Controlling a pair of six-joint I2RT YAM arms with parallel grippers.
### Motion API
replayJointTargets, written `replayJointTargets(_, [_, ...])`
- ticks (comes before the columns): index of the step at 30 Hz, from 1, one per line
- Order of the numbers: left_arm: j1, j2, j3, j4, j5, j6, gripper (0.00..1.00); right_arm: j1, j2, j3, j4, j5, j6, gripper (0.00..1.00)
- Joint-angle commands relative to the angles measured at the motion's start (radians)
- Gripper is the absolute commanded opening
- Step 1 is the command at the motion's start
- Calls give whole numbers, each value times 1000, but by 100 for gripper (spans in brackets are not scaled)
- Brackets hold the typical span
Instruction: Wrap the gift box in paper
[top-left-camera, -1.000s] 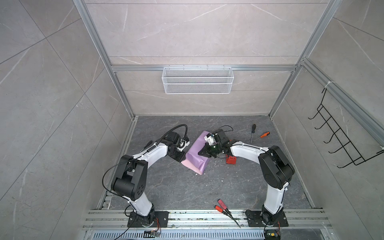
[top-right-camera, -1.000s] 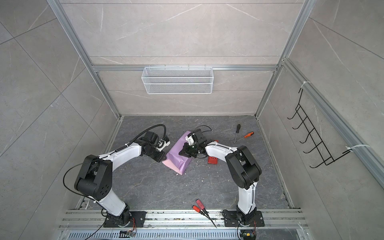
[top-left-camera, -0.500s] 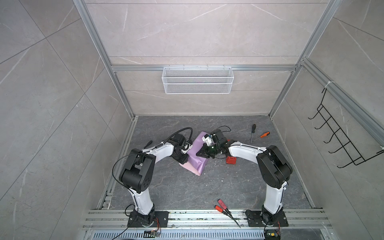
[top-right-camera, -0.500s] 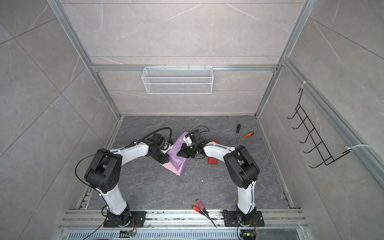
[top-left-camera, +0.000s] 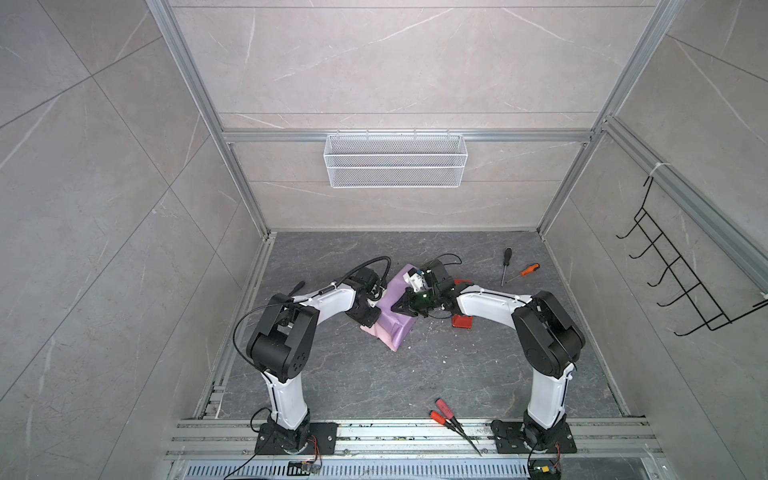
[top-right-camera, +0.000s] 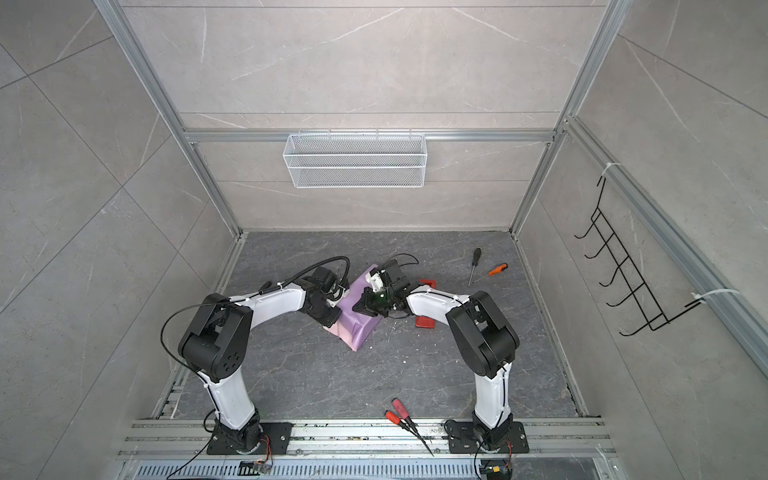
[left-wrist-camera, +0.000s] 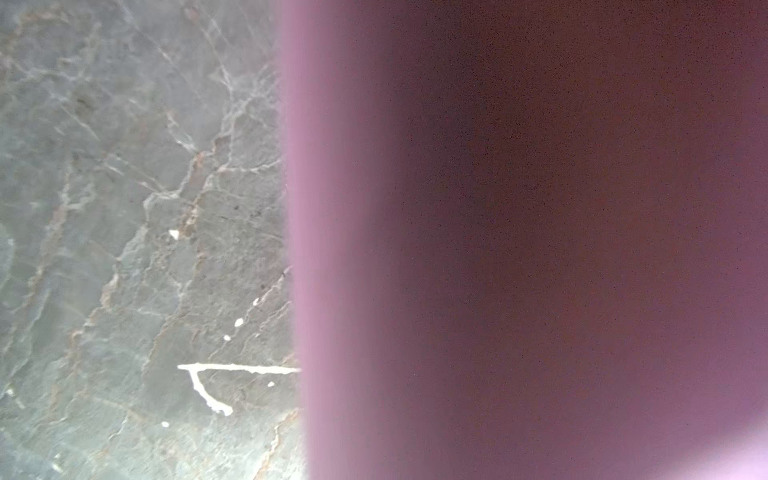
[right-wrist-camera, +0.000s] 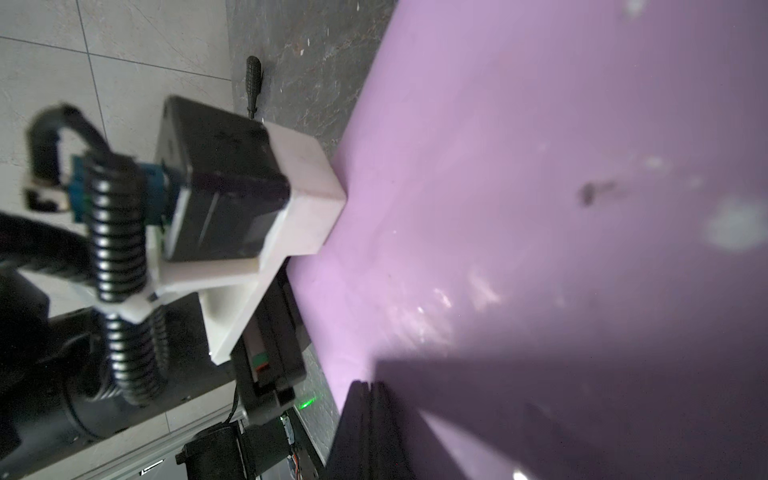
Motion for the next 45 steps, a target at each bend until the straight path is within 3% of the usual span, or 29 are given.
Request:
replayJointTargets(1, [-9, 19, 37, 32, -48, -36, 12, 33, 62, -44, -165, 41, -10, 0])
replayJointTargets(5, [-9, -30, 44, -1, -26, -34, 35, 36, 40, -60, -142, 39, 3, 0])
replayJointTargets(13, [42, -170, 19, -84, 52, 45, 48, 36, 54, -38, -167, 39, -12, 0])
replayJointTargets(17, [162, -189, 23, -84, 99, 16, 49, 36, 70, -14, -210, 46, -26, 0])
replayJointTargets(21, [232, -160, 36, -46, 78, -20, 46, 36, 55, -29, -174, 37, -12, 0])
replayJointTargets(30, [228, -20, 84, -67, 275, -92, 52, 38, 62, -21, -194, 43, -25, 0])
replayJointTargets(38, [208, -62, 10, -35, 405, -99, 53, 41, 62, -15, -203, 44, -28, 0])
replayJointTargets(45, [207, -82, -35, 10, 428, -145, 53, 45, 76, 5, -204, 42, -29, 0])
